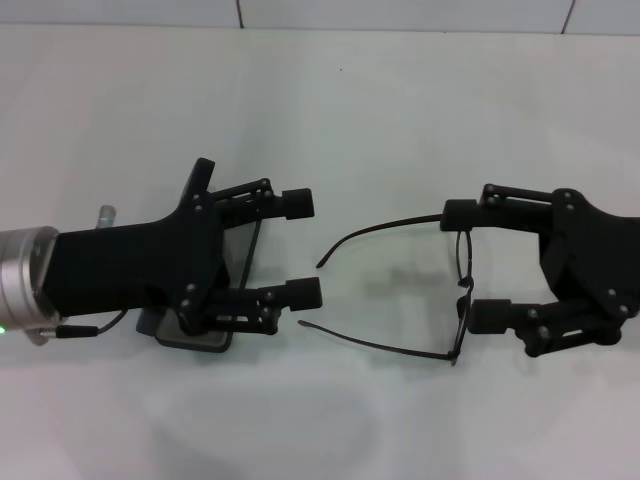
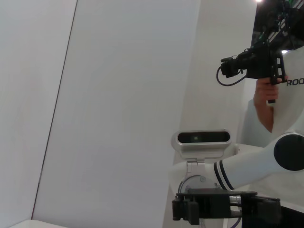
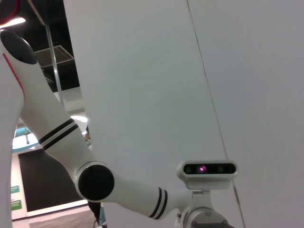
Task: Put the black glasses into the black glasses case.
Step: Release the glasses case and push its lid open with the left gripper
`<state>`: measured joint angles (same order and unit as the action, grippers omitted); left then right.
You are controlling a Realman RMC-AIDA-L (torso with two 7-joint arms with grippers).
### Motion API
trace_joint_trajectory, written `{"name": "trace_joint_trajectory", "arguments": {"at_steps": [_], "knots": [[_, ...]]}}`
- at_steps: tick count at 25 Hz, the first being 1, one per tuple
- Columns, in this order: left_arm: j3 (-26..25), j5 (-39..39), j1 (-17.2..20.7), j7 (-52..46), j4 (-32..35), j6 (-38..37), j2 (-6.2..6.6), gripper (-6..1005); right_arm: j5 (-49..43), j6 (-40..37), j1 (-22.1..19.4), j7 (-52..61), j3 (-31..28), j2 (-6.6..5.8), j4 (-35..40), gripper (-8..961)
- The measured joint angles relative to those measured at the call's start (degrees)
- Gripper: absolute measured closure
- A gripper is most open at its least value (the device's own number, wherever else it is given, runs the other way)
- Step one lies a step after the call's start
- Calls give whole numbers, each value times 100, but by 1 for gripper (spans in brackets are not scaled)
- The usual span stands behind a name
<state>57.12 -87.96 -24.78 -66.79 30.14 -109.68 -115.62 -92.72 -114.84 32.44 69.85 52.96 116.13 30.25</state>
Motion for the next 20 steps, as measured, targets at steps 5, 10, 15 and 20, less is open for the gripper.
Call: {"name": "trace_joint_trajectory", "arguments": {"at_steps": [5, 10, 15, 20], "knots": [[0, -4, 0, -1, 0, 1, 16, 120, 0, 43, 181, -40, 71, 8, -217, 84], [0, -12, 10, -1, 0, 11, 16, 129, 2, 186, 259, -55, 207, 2, -295, 85], [0, -12, 19, -1, 0, 16, 23, 138, 3, 254, 268, -58, 224, -1, -276, 87], [-19, 26, 26, -1, 0, 20, 20, 146, 21, 332, 223, -59, 127, -12, -237, 88]]}}
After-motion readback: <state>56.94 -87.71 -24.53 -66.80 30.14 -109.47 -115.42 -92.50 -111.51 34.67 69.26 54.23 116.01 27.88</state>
